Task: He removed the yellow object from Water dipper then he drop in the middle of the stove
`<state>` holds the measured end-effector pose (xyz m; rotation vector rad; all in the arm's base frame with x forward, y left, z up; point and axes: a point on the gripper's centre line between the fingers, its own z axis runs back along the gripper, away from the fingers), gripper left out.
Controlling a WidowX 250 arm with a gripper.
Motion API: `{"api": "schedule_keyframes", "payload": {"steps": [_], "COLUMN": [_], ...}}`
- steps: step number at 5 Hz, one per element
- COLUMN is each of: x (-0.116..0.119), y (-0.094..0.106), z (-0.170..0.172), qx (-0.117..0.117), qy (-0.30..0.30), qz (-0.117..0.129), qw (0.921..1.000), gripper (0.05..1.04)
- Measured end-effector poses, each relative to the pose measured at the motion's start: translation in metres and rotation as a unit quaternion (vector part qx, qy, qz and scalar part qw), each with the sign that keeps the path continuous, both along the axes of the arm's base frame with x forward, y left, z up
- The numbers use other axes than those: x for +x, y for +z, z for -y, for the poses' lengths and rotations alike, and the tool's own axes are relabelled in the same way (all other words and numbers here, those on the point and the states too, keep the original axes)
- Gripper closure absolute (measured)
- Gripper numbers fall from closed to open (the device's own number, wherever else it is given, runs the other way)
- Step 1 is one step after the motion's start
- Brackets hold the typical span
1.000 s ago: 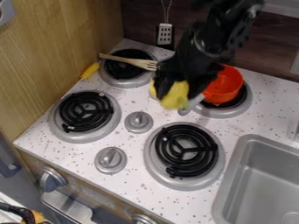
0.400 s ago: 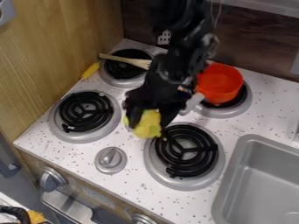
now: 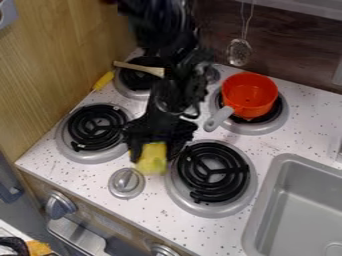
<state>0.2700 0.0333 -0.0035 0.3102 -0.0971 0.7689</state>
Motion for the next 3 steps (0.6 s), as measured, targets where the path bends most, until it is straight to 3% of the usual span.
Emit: {"api": "schedule_keyframes", "payload": {"steps": [1,3], "x": [-0.0002,0.0058], "y": [-0.0101,-0.0127], "z": [-0.0079,-0.0024], "qx": [-0.01,-0.032], "qy": [-0.004,-0.01], "qz": [-0.003,0.013], "qw": [0.9999,0.9993], "gripper": [0.23,0.081]}}
